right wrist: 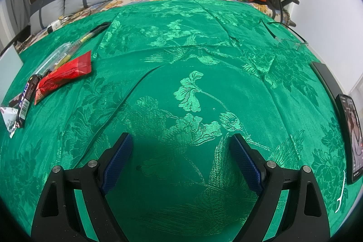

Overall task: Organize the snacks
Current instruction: 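Grasp the brown wrapped sausage stick with the left tool, then lift the brown sausage stick off the cloth with the left tool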

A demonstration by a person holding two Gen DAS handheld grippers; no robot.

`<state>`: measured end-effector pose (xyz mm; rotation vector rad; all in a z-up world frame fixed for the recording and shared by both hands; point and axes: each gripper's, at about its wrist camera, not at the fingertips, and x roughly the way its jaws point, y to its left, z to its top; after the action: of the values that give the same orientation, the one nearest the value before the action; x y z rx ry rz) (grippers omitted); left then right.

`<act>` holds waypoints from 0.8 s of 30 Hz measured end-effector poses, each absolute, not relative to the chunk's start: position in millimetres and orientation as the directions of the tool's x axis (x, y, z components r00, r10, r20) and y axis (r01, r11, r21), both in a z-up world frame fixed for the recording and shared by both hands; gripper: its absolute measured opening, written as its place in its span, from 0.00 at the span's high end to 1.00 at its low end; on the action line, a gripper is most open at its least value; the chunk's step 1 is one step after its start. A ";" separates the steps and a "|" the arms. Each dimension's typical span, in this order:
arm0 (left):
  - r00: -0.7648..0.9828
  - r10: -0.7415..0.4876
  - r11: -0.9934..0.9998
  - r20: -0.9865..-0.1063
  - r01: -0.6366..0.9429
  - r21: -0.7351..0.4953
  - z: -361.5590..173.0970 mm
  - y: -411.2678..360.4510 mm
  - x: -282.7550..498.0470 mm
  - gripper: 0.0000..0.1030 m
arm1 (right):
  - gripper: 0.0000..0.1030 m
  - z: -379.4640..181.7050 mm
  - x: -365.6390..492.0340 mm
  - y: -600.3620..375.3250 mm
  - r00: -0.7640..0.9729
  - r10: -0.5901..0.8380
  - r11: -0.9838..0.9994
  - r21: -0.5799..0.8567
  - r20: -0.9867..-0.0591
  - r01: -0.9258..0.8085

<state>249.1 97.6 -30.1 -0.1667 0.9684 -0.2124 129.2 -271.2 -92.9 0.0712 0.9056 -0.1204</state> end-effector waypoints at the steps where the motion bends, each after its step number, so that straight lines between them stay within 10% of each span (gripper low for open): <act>1: 0.515 -0.263 0.964 -0.815 0.168 -0.205 -31.9 84.5 261.3 0.12 | 0.12 -92.8 129.0 -271.4 0.611 -0.074 0.991 0.011 -0.788 0.134; 13: 0.363 -0.183 0.887 -0.914 0.461 0.006 -64.8 16.5 270.4 0.78 | 0.12 -93.5 129.9 -268.8 0.611 -0.071 0.991 0.012 -0.788 0.131; 24: 0.489 -0.122 0.992 -0.864 0.072 -0.099 -52.2 120.4 183.7 0.83 | 0.12 -93.5 129.8 -268.6 0.611 -0.072 0.991 0.012 -0.788 0.132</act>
<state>183.7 120.4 -52.2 -0.0524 1.0533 -0.1174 129.8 -268.6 -93.5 0.0718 0.9060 -0.1177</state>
